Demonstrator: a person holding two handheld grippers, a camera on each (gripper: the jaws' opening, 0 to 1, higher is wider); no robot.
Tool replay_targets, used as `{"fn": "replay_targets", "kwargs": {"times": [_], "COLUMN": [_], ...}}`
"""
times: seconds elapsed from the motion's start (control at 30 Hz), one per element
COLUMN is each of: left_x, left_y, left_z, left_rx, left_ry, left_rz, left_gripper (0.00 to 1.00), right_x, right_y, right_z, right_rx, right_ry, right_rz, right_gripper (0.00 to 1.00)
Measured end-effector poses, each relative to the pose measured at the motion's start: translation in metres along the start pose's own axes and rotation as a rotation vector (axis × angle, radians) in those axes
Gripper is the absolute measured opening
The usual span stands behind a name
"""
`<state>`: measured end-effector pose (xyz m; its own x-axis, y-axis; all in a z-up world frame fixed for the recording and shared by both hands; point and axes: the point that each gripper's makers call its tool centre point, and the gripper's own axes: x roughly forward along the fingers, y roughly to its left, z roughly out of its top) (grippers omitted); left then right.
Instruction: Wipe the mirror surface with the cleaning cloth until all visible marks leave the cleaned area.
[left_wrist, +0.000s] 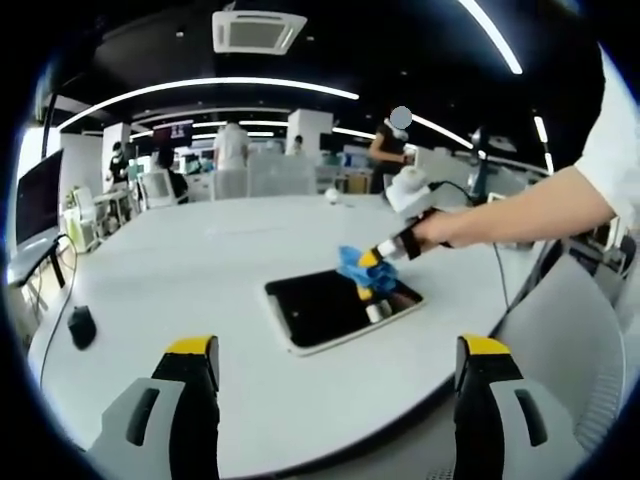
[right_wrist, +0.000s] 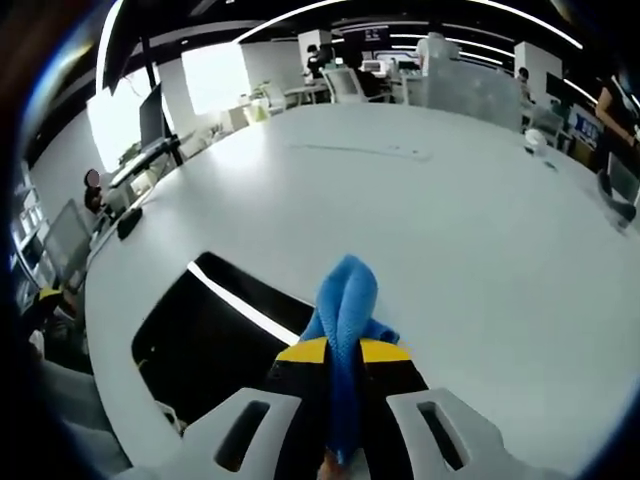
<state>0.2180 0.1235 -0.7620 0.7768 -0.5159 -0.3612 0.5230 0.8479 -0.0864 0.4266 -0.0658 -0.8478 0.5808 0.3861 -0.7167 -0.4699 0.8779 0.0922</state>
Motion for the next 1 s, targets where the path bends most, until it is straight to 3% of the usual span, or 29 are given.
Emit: {"fn": "replay_targets", "kwargs": {"times": [1.0], "left_x": [0.0], "left_y": [0.001], "left_z": [0.002], "left_rx": [-0.002], "left_ry": [-0.011], "left_rz": [0.01], "left_gripper": [0.99], "right_x": [0.016], "right_y": [0.036], "right_z": [0.01], "right_rx": [-0.01], "right_ry": [0.002], "right_rz": [0.065], "right_gripper": [0.05]}}
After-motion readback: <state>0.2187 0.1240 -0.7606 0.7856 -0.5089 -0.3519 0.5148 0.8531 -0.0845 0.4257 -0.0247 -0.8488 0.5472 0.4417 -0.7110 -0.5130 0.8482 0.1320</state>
